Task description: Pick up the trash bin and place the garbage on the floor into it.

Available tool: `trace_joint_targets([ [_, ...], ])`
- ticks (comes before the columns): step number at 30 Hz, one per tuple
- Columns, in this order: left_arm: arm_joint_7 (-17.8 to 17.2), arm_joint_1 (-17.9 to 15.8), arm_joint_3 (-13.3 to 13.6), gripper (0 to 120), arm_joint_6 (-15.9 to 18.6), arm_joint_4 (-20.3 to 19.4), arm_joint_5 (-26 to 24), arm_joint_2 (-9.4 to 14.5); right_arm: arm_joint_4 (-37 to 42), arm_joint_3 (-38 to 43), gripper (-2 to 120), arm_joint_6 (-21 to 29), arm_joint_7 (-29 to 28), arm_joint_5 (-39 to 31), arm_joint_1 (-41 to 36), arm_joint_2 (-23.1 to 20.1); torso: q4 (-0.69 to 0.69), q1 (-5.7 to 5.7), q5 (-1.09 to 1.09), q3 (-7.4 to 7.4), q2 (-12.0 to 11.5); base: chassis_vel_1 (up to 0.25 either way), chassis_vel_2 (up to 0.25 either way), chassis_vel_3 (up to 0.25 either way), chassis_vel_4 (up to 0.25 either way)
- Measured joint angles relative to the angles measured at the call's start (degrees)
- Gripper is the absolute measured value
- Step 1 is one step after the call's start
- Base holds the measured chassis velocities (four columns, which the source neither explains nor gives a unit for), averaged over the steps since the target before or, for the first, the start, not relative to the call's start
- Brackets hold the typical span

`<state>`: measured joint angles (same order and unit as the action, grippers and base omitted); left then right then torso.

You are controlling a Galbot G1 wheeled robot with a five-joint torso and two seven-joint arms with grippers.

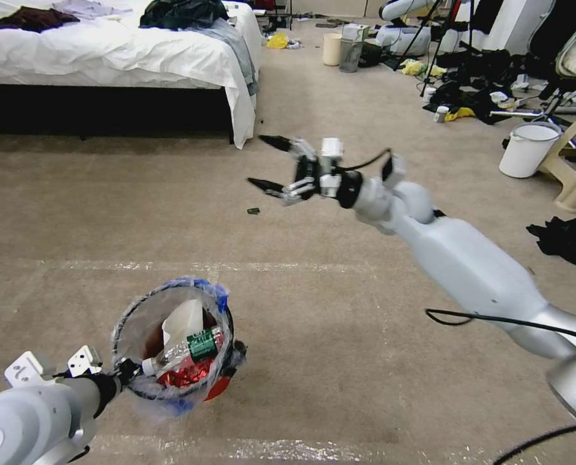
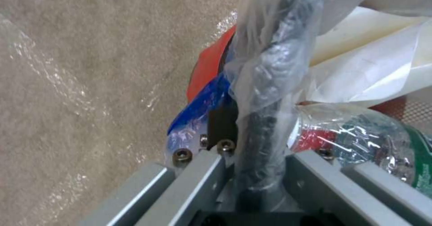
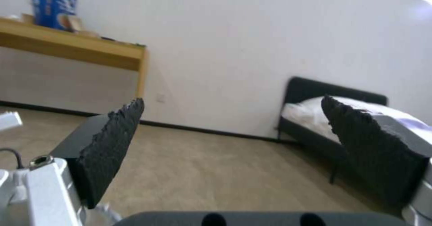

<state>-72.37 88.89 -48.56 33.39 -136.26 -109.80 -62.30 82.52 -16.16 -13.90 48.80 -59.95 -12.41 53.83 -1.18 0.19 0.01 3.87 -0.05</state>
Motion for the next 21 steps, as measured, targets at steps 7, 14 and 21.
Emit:
trace_joint_targets([
  [7, -2.9, -2.8, -0.4, 0, -1.9, 0.9, -5.6, 2.0, 0.7, 3.2, 100, -0.6, -0.4, 1.7, -6.1, -1.8, 0.01, 0.00, -0.01, 0.00, 0.0, 0.000, 0.000, 0.000, 0.000],
  [14, -5.1, -4.7, -1.1, 0, -3.8, 1.9, -9.6, 5.3, 0.8, 4.3, 100, -0.7, -1.3, 3.1, -9.3, -1.3, 0.02, 0.00, -0.02, 0.00, 0.0, 0.000, 0.000, 0.000, 0.000],
  [21, -6.2, -5.2, 0.0, 0, -3.7, 4.9, -10.0, 6.0, 0.4, 3.7, 100, -0.8, -1.9, 3.5, -9.4, -1.2, 0.02, 0.00, -0.03, 0.00, 0.0, 0.000, 0.000, 0.000, 0.000],
])
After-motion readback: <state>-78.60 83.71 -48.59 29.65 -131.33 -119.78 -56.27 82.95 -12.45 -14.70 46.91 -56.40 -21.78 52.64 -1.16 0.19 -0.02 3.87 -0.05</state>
